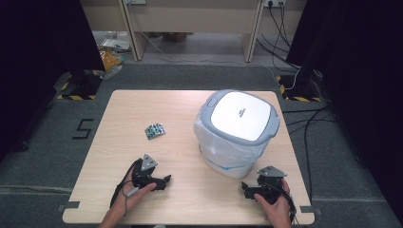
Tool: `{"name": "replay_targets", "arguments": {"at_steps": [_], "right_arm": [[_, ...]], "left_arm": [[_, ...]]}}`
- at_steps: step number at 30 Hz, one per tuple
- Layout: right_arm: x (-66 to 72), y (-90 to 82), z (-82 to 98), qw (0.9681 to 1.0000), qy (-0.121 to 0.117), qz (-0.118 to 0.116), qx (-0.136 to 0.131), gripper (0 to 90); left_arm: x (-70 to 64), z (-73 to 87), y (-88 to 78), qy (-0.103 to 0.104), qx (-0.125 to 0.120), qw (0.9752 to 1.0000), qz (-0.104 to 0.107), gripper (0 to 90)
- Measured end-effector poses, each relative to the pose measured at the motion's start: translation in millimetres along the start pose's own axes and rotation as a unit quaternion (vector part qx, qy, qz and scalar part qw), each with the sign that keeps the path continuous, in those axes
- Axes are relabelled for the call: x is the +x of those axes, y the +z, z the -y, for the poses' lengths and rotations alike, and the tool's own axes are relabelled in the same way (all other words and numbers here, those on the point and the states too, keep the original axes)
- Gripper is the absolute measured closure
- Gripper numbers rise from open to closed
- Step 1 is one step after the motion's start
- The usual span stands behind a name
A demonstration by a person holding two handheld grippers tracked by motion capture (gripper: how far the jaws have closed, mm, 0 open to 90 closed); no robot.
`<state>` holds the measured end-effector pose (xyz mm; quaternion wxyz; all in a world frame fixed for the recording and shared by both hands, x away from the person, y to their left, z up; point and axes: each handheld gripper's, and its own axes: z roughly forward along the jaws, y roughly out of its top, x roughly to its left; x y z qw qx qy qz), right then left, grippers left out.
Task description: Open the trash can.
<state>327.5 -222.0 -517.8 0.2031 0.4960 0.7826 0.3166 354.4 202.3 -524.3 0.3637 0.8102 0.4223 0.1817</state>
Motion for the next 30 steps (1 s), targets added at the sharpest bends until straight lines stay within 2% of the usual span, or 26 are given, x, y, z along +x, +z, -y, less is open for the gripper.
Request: {"name": "replay_targets", "arguments": {"at_steps": [5,10,12,14,20,24,25,26,27,29,30], "right_arm": [[-0.3,0.1,0.0,1.0,0.0,-0.001,-0.001,0.6],[-1.4,0.0,0.0,1.0,-0.002,-0.002,-0.002,1.5],[-2.2,0.2,-0.2,1.0,-0.003,-0.002,-0.004,1.8],[-2.5,0.3,-0.3,1.0,-0.004,-0.003,-0.003,1.7],[-2.8,0.7,-0.4,0.9999,-0.009,-0.005,-0.003,1.0],[-2.7,0.5,-0.3,0.9999,-0.01,-0.005,-0.002,1.2],[-2.7,0.4,-0.2,0.9999,-0.01,-0.005,-0.003,1.4],[-2.8,-0.8,0.2,0.9999,-0.007,-0.008,-0.006,5.3],[-2.8,-0.8,0.2,0.9999,-0.007,-0.008,-0.006,5.3],[-3.9,-3.3,1.4,0.9997,0.01,-0.01,-0.019,14.8],[-4.9,-5.1,2.1,0.9993,0.022,-0.016,-0.027,18.2]], "left_arm": [[0.0,0.0,-0.1,0.001,0.001,1.0,0.001,8.4],[1.0,-3.1,0.7,0.006,0.0,0.9999,0.01,14.1],[2.6,-10.5,2.9,-0.005,0.012,0.9998,0.012,15.4],[3.2,-20.9,5.8,-0.017,-0.003,0.9996,0.023,15.5],[-3.2,-47.4,25.4,-0.011,-0.017,0.9991,0.038,15.6],[-2.4,-65.9,44.7,-0.018,-0.019,0.9979,0.059,15.6],[-0.6,-70.7,49.1,-0.025,-0.02,0.9977,0.061,15.6],[0.4,-74.4,52.4,-0.031,-0.019,0.9975,0.061,15.7],[1.7,-79.6,56.4,-0.036,-0.016,0.9973,0.062,15.7],[1.5,-89.7,63.9,-0.041,-0.018,0.9972,0.061,15.7],[0.2,-95.9,68.2,-0.036,-0.018,0.9974,0.059,15.7]]}}
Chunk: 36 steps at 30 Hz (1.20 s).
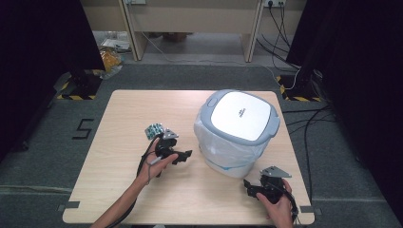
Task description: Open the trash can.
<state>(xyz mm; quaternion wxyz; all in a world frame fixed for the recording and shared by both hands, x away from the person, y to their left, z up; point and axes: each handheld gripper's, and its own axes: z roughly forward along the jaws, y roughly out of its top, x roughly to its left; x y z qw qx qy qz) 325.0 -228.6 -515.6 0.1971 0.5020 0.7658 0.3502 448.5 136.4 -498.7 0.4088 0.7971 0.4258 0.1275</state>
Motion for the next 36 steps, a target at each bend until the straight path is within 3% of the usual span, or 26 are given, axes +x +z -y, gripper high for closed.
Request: {"name": "replay_targets", "arguments": {"at_steps": [2,5,16,18,23,27,28,30,36], "right_arm": [[-2.9,-3.0,0.7,0.9996,0.017,-0.011,-0.021,16.3],[-3.4,-4.8,1.0,0.9994,0.014,-0.003,-0.032,15.7],[-1.6,-8.9,-2.4,0.9989,0.01,0.002,-0.045,16.9],[0.4,-12.7,-4.3,0.9986,0.01,0.003,-0.053,16.9],[8.1,-23.6,-12.2,0.9959,-0.009,0.014,-0.089,17.0],[18.0,-31.3,-22.0,0.9921,-0.027,0.01,-0.122,18.3],[18.1,-31.7,-26.2,0.992,-0.032,0.017,-0.121,13.6],[17.4,-31.5,-27.6,0.9926,-0.03,0.017,-0.117,12.2],[5.8,-26.6,-34.7,0.9924,-0.03,0.039,-0.113,10.1]], "left_arm": [[-1.7,-7.6,6.3,0.003,-0.004,1.0,-0.001,15.7],[-3.8,-20.9,17.9,-0.006,-0.011,0.9999,-0.003,15.8],[-3.6,-35.5,39.5,-0.026,-0.011,0.9996,-0.008,15.8],[-4.1,-35.9,45.1,-0.017,-0.006,0.9997,-0.014,15.7],[0.6,-32.7,49.0,-0.054,-0.011,0.9985,0.003,14.2],[-1.4,-30.9,48.3,-0.051,-0.015,0.9986,-0.005,14.2],[-2.4,-30.6,47.9,-0.046,-0.017,0.9987,-0.008,14.3],[-3.0,-29.2,46.8,-0.041,-0.017,0.9989,-0.011,14.4],[0.2,-20.6,38.8,-0.055,-0.02,0.9983,-0.007,14.5]]}}
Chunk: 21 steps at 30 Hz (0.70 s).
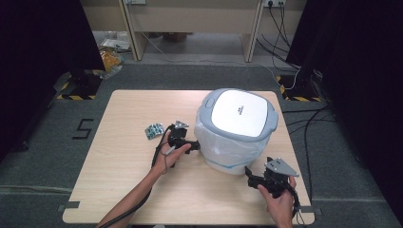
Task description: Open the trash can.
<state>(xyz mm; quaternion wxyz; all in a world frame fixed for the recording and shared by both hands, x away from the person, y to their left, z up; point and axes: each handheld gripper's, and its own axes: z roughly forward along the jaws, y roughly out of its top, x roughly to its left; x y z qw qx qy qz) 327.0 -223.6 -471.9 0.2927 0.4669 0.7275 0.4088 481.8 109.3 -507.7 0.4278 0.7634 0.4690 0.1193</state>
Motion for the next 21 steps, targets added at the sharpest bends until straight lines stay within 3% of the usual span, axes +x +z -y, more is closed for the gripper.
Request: {"name": "replay_targets", "arguments": {"at_steps": [4,5,12,16,19,21], "right_arm": [[-10.0,11.7,-8.2,0.9995,-0.005,0.03,0.0,10.2],[-12.0,14.0,-9.8,0.9994,-0.005,0.035,0.0,10.2],[-30.0,33.9,-21.6,0.9987,0.005,0.051,0.001,15.3],[-27.2,32.1,-22.0,0.9993,0.024,0.03,-0.006,16.7],[-17.7,31.2,-20.4,0.9997,0.005,0.013,0.02,16.6],[-11.0,30.0,-18.6,0.9997,0.0,0.005,0.024,16.6]], "left_arm": [[1.7,4.1,-7.6,0.01,0.008,0.9999,0.0,14.5],[1.4,5.4,-8.1,0.003,0.005,1.0,0.001,14.5],[-3.0,16.6,-14.8,-0.003,-0.006,1.0,0.006,14.6],[-5.3,16.1,-17.9,0.011,-0.003,0.9999,0.008,14.6],[-3.3,11.4,-17.3,0.017,0.007,0.9998,0.01,13.1],[-1.4,9.2,-14.7,0.011,0.0,0.9999,0.009,15.1]]}}
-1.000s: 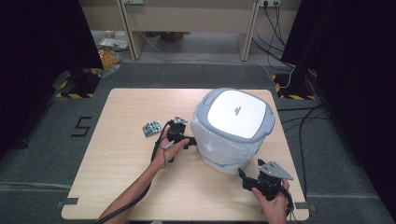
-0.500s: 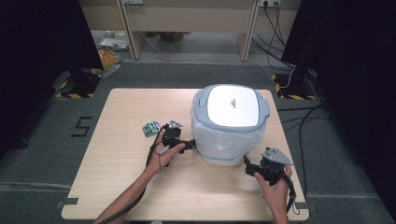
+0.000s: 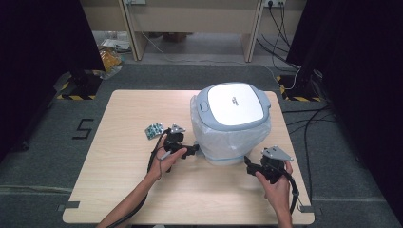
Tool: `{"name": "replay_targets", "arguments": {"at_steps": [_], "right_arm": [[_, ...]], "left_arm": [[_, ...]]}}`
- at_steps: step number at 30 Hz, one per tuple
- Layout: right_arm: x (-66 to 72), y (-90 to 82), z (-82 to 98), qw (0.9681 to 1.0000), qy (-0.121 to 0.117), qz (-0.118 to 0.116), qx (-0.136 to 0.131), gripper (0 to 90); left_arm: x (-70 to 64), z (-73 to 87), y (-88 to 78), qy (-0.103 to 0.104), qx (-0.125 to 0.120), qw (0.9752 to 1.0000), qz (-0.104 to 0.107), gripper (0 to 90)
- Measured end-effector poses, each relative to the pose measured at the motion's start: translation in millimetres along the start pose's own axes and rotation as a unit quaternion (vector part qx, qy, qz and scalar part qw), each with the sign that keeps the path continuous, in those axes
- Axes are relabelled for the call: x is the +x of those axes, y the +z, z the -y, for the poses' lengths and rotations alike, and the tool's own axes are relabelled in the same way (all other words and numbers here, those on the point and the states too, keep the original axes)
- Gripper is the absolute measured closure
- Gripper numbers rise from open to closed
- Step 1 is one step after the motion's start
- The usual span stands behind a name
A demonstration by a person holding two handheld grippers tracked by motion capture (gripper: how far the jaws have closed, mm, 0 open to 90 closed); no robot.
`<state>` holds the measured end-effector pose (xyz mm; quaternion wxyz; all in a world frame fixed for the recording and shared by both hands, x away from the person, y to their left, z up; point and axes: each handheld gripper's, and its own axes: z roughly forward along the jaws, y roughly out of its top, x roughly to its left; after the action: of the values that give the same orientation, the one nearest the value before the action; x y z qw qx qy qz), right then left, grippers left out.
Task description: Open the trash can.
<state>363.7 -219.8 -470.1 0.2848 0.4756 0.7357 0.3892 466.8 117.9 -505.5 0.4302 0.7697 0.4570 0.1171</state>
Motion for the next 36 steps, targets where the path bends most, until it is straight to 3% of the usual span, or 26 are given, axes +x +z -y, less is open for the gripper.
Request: {"name": "replay_targets", "arguments": {"at_steps": [2,6,11,15,17,20,23,25,27,28,31,34,36], "right_arm": [[4.5,0.4,1.2,0.9999,-0.001,-0.011,0.004,16.7],[10.7,2.5,1.3,0.9997,-0.003,-0.021,0.008,16.6],[22.7,-1.1,-2.1,0.9993,-0.012,-0.034,-0.003,16.6],[32.6,-1.5,-6.8,0.9989,-0.019,-0.042,-0.011,16.8],[34.8,0.9,-10.3,0.9992,-0.021,-0.03,-0.018,16.6],[32.0,5.6,-15.9,0.9997,-0.025,-0.004,-0.006,5.8],[26.5,10.2,-17.2,0.9999,-0.008,0.012,-0.007,4.1],[19.3,15.8,-17.4,0.9993,0.009,0.034,-0.016,5.4],[12.0,21.0,-17.5,0.9984,0.021,0.046,-0.024,15.9],[8.2,24.2,-17.2,0.998,0.036,0.042,-0.031,19.6],[0.4,33.0,-16.8,0.9959,0.075,0.028,-0.042,19.8],[0.0,34.0,-15.5,0.9956,0.083,0.02,-0.04,19.0],[2.8,32.2,-14.9,0.9965,0.074,0.018,-0.035,18.5]], "left_arm": [[2.1,-1.9,2.9,-0.013,0.0,0.9999,0.006,16.0],[1.9,-5.0,6.6,0.001,0.006,1.0,0.004,14.8],[2.5,1.9,5.9,-0.021,-0.006,0.9997,0.008,14.5],[-3.1,9.5,0.4,-0.01,-0.015,0.9998,0.004,14.7],[-4.7,13.7,-1.6,-0.018,-0.017,0.9996,0.014,14.8],[-3.9,18.9,-3.7,-0.027,-0.021,0.9991,0.024,15.0],[-5.4,21.9,-3.3,-0.038,-0.021,0.9983,0.039,15.0],[-9.4,23.6,-1.9,-0.041,-0.021,0.9978,0.048,14.7],[-15.4,25.0,-1.4,-0.034,-0.024,0.9979,0.049,14.5],[-18.9,26.2,-1.6,-0.032,-0.027,0.998,0.047,14.6],[-27.7,31.3,-4.9,-0.025,-0.044,0.998,0.037,16.3],[-32.1,37.3,-10.5,-0.019,-0.041,0.9975,0.055,15.6],[-33.3,40.2,-14.2,-0.018,-0.044,0.9975,0.053,16.3]]}}
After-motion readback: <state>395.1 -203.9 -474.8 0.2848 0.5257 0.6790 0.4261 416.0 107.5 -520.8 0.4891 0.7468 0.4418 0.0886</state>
